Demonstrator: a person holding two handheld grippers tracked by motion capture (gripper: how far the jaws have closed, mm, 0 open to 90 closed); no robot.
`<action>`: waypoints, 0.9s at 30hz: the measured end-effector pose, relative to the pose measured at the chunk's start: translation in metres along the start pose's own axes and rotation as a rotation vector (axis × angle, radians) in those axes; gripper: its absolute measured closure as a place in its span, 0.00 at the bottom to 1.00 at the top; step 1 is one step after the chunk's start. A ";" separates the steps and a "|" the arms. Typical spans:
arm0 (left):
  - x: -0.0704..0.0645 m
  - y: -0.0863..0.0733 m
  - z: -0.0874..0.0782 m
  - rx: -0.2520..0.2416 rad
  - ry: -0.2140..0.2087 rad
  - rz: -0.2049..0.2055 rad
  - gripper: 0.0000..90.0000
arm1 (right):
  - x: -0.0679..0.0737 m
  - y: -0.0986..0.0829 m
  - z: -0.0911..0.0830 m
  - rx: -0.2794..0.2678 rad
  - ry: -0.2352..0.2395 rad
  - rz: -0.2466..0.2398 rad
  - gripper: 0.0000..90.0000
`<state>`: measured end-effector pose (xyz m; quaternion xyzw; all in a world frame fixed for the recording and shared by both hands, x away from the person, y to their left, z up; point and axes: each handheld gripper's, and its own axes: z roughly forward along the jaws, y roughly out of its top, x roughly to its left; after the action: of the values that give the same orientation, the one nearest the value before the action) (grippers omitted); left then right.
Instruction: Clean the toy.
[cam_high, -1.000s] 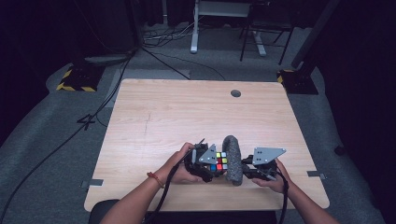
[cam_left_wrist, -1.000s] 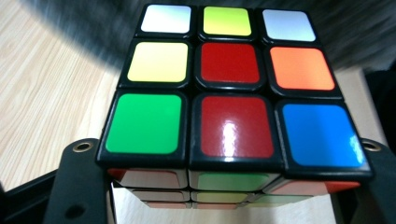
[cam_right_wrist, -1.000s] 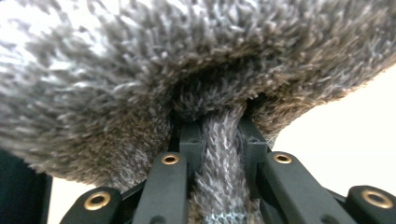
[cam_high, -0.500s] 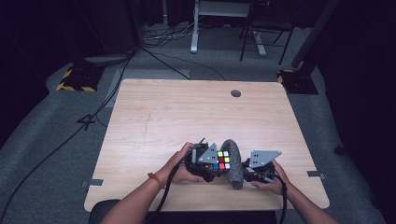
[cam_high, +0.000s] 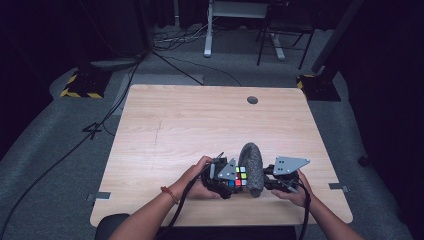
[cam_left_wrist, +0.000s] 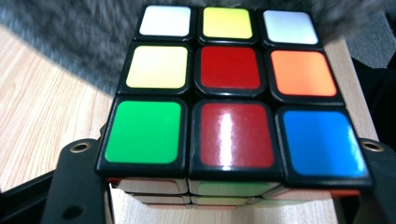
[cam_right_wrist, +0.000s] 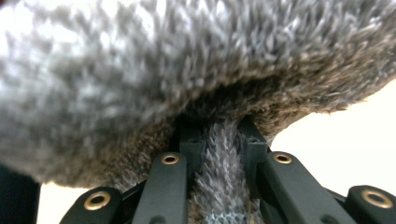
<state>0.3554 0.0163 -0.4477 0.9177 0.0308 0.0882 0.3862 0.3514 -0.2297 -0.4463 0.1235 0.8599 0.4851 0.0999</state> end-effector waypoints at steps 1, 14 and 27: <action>0.001 0.000 0.000 0.000 0.001 -0.005 0.35 | 0.000 0.000 -0.001 -0.011 0.005 0.005 0.86; -0.001 0.001 0.002 0.022 0.013 0.011 0.37 | 0.004 0.001 0.004 0.009 0.023 -0.008 0.86; 0.003 0.000 -0.010 0.009 0.041 0.008 0.37 | 0.006 -0.002 0.008 0.059 0.040 -0.024 0.85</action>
<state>0.3564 0.0241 -0.4408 0.9176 0.0354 0.1086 0.3808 0.3474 -0.2226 -0.4520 0.1064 0.8770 0.4608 0.0848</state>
